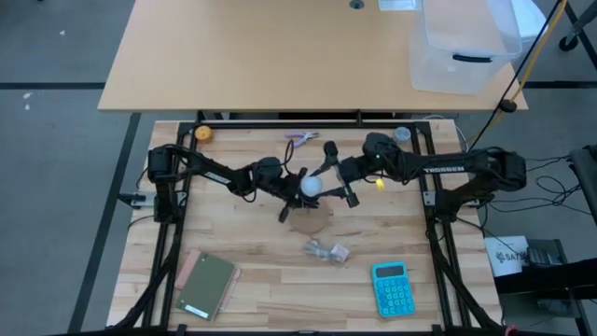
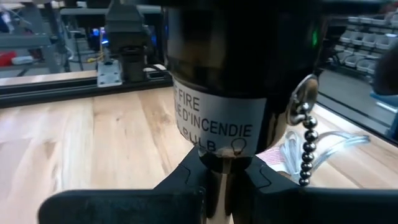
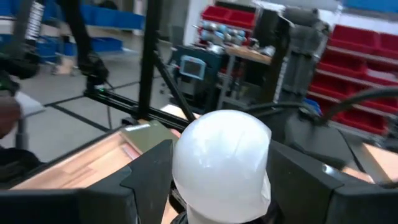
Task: Screw lightbulb
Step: Remove the light bulb from the brown lamp
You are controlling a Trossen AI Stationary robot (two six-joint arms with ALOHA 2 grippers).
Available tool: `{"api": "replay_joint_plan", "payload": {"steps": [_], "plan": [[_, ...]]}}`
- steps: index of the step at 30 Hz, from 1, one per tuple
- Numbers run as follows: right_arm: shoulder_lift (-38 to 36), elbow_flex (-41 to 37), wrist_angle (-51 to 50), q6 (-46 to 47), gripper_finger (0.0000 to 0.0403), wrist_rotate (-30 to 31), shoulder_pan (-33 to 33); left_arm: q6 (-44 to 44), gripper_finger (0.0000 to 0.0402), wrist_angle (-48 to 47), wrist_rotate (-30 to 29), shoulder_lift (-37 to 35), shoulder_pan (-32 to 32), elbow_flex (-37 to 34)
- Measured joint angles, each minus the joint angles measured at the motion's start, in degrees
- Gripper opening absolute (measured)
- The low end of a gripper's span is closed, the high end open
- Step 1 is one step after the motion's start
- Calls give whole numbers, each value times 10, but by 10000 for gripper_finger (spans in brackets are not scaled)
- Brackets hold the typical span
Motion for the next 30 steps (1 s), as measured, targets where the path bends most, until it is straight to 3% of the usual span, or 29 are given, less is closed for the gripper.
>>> {"api": "replay_joint_plan", "payload": {"steps": [8, 22, 30], "plan": [[48, 0, 88, 32, 240, -20, -3, -6, 31, 9, 5, 0, -3, -2], [-9, 0, 36, 48, 244, 26, -4, -14, 31, 10, -4, 0, -3, -1], [-48, 1, 16, 74, 323, 42, -3, -10, 31, 9, -5, 0, -3, -1]]}}
